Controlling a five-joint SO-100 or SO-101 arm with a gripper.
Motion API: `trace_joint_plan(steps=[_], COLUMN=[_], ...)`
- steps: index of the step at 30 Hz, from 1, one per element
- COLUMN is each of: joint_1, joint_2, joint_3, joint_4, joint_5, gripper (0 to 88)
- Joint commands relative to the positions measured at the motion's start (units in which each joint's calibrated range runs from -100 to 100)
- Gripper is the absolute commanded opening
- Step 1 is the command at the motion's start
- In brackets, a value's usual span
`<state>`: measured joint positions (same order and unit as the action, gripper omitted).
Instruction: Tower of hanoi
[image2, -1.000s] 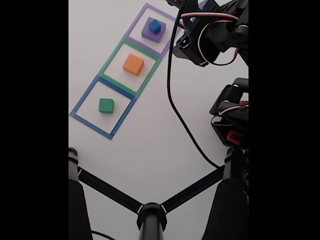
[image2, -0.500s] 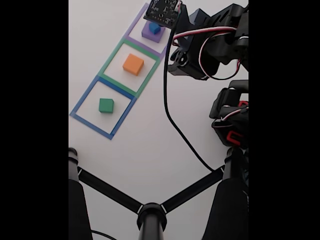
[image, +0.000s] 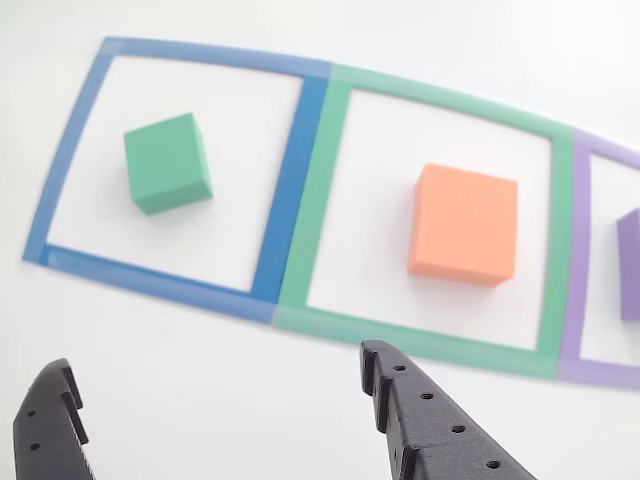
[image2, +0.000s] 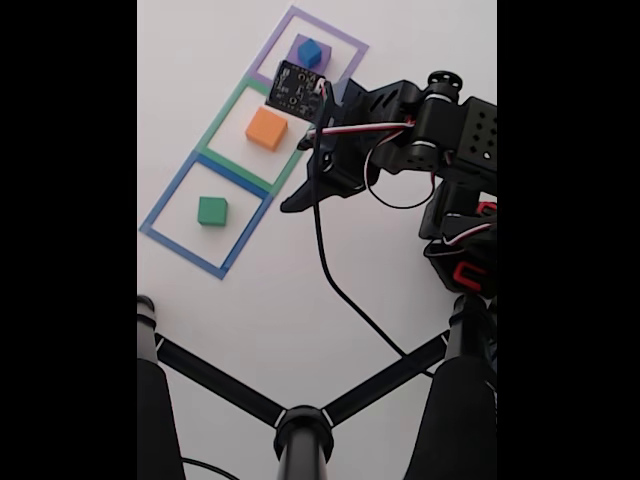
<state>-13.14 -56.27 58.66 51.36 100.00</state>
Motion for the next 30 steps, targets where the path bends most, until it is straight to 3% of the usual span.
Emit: trace_joint_plan(steps=[1, 14, 24, 30], joint_1=[-0.7, -5.7, -6.8, -6.3], joint_2=[-0.4, 25.3, 49.6, 62.7], joint_3=[11.7, 29.4, 24.3, 16.9], joint_4=[-21.4, -76.7, -99.6, -107.1], joint_5=[0.0, 0.0, 0.0, 0.0], gripper=[36.1, 38.1, 38.1, 38.1])
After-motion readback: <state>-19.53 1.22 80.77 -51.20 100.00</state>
